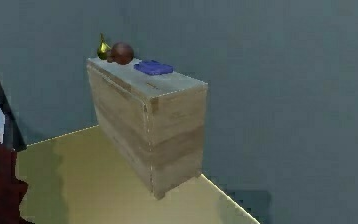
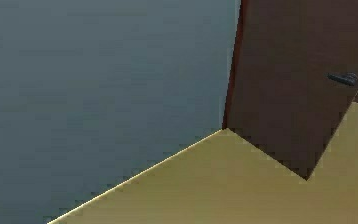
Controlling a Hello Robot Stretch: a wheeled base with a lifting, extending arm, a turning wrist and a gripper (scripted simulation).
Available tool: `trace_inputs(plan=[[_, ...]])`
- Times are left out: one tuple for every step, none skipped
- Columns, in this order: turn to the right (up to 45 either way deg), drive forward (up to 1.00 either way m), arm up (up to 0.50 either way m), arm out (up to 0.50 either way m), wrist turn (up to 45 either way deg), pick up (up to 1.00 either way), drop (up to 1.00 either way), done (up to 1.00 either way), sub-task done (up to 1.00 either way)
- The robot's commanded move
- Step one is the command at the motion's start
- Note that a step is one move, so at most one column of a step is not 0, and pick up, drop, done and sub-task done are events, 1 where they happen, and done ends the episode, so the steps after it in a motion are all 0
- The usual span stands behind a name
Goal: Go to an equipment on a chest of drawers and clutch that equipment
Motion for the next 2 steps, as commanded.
trace_inputs(plan=[[45.0, 0.00, 0.00, 0.00, 0.0, 0.00, 0.00, 0.00, 0.00], [45.0, 0.00, 0.00, 0.00, 0.0, 0.00, 0.00, 0.00, 0.00]])
